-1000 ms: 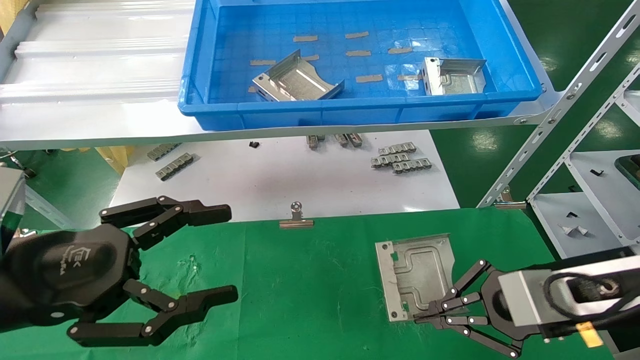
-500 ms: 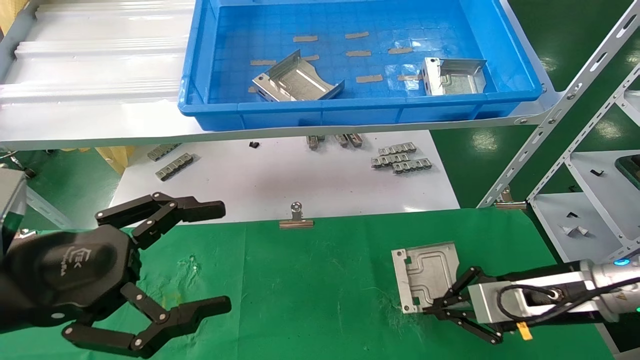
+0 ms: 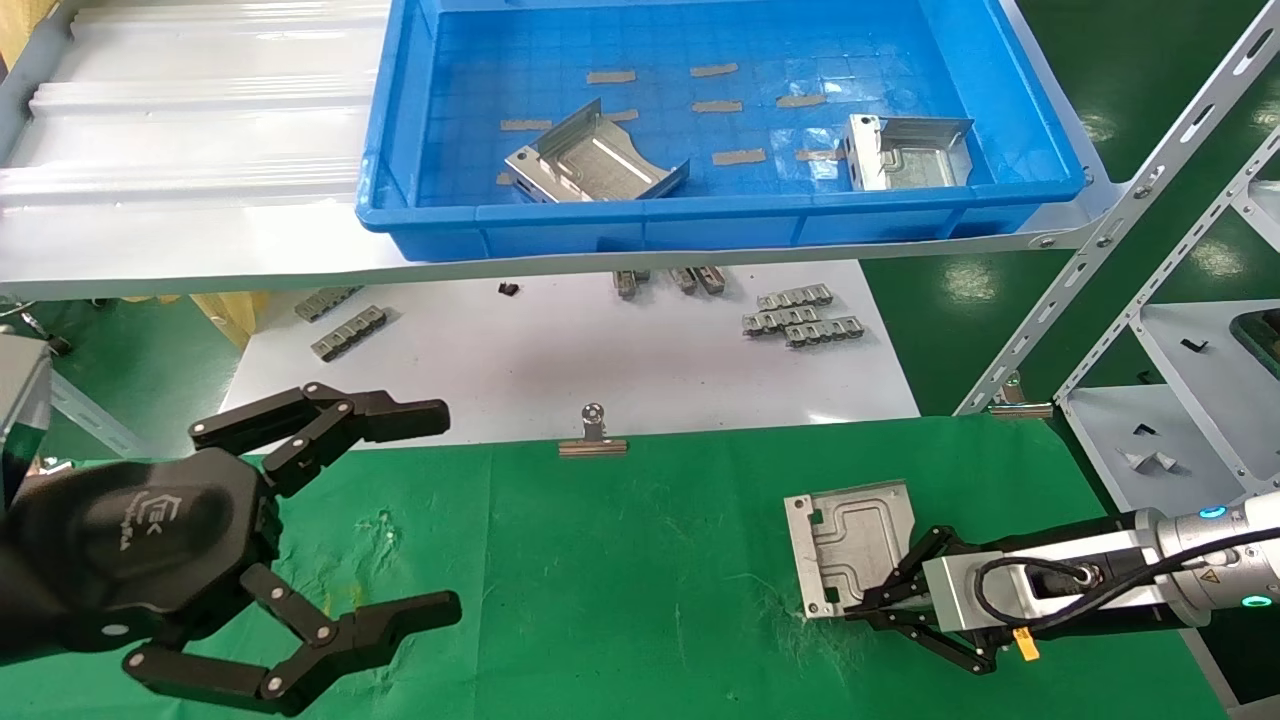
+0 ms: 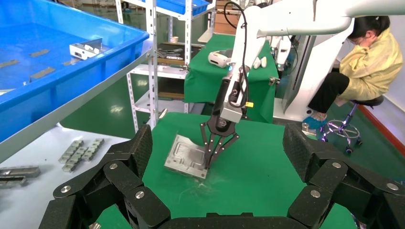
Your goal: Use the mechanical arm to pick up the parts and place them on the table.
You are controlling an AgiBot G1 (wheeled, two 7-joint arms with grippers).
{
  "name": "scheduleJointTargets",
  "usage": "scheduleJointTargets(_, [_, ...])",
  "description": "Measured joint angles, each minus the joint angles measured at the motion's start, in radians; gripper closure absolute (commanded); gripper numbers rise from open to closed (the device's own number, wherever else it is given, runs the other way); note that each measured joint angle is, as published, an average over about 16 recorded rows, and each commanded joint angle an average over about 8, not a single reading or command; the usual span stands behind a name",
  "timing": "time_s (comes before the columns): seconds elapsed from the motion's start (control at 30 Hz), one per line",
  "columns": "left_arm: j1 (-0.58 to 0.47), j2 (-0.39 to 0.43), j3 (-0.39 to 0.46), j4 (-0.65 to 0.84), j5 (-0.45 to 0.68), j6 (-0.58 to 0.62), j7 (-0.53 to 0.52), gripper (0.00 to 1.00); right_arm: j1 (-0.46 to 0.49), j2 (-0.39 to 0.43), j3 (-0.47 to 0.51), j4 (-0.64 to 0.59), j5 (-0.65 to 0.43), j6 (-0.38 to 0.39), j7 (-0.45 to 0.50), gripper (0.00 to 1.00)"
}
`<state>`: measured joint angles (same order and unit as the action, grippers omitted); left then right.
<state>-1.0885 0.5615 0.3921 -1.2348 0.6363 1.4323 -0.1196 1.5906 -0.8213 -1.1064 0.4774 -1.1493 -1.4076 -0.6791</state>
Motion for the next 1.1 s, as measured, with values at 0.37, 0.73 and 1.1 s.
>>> scheduleJointTargets(0.37, [0.000, 0.000, 0.000, 0.000, 0.000, 0.000, 0.000, 0.00, -0.001, -0.033, -0.005, -0.069, -0.015, 0.020, -0.046, 0.00])
scheduleJointTargets(0.73, [0.000, 0.000, 0.000, 0.000, 0.000, 0.000, 0.000, 0.00, 0.019, -0.040, -0.001, -0.083, -0.014, 0.009, -0.079, 0.00])
scheduleJointTargets(1.1, [0.000, 0.000, 0.000, 0.000, 0.000, 0.000, 0.000, 0.00, 0.075, 0.002, 0.040, -0.072, 0.077, -0.114, -0.020, 0.00])
